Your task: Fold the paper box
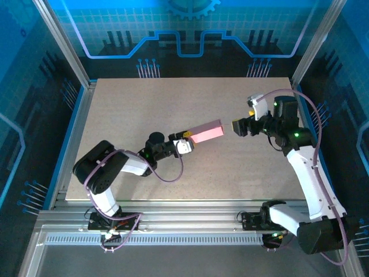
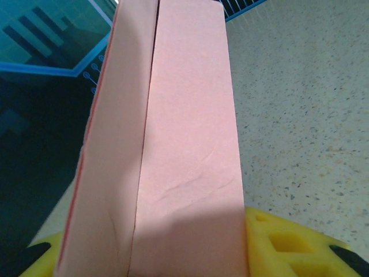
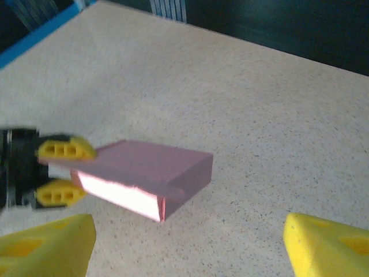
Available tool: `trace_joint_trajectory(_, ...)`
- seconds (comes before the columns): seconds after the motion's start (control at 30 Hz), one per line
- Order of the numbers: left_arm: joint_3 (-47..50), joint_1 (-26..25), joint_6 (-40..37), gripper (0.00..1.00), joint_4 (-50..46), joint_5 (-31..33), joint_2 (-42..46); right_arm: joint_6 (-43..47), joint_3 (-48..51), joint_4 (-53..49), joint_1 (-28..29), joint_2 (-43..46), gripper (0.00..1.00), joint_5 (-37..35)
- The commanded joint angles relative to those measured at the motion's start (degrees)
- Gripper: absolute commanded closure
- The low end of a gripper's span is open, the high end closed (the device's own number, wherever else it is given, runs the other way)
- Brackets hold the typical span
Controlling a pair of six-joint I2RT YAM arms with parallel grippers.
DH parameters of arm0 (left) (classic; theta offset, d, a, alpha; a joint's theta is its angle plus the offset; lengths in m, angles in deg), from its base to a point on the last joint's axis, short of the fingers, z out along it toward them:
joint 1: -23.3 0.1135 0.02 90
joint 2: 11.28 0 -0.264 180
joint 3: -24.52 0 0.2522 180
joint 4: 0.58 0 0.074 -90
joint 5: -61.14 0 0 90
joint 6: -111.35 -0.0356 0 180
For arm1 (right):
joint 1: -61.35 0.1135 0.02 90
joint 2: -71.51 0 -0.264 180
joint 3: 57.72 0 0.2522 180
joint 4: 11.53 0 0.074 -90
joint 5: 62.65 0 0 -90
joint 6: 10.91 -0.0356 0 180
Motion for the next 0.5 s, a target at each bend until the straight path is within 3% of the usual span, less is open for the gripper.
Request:
trace_joint_trajectory(0.0, -0.3, 2.2, 5.4, 0.75, -11.3, -8.7, 4.1, 12.0, -3.2, -5.1, 2.1, -2.8, 0.13, -1.8)
trace_joint_trajectory(0.07, -0.6, 2.8, 6.1, 0.79, -14.6, -10.2, 5.1, 15.7, -4.3, -6.7, 3.5, -4.7, 0.13, -0.1)
trace_joint_trajectory(0.3, -1.9, 4.0, 4.2, 0.77, -22.4, -13.7, 7.4, 30.7, -9.6, -15.2, 6.7, -12.7, 0.1, 4.3)
trace_joint_trajectory(0.47, -3.7, 4.3, 3.1, 0.77, -28.0, -15.8, 7.6, 35.0, -15.8, -21.7, 7.9, -21.7, 0.12, 8.4)
